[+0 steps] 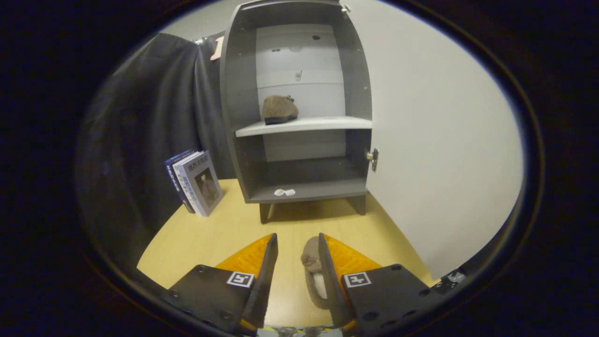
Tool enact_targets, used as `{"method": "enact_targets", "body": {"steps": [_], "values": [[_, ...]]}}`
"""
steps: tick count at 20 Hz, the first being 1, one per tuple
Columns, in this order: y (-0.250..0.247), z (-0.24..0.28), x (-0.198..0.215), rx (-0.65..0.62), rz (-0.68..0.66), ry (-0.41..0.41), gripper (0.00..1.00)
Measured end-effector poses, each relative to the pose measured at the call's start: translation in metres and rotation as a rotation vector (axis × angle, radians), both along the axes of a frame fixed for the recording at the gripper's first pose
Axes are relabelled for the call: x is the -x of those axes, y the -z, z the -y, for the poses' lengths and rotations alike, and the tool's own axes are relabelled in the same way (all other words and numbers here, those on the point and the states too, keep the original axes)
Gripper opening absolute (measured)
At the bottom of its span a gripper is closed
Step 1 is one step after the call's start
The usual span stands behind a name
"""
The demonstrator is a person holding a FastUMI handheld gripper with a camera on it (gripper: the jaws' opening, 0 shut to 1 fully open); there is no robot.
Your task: Open the shoe cabinet door, grab the shoes and put them into the shoe cabinet, then close the shoe cabinet door.
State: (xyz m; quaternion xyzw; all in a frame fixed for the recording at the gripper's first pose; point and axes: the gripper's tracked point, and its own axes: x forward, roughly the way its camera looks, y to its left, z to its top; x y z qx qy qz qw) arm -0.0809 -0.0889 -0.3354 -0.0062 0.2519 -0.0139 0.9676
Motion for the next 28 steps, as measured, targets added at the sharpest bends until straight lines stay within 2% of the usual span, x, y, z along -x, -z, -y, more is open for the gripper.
{"method": "enact_targets", "body": {"steps": [4, 10, 19, 26, 28], "values": [[0.06, 0.005, -0.002, 0.002, -0.085, -0.025, 0.54], [0.12, 0.016, 0.003, 0.002, -0.184, -0.006, 0.53], [0.163, 0.018, -0.019, -0.016, -0.249, -0.017, 0.54], [0.19, 0.018, -0.045, 0.05, -0.297, -0.038, 0.53], [0.186, 0.017, -0.04, 0.064, -0.308, -0.047, 0.36]]}}
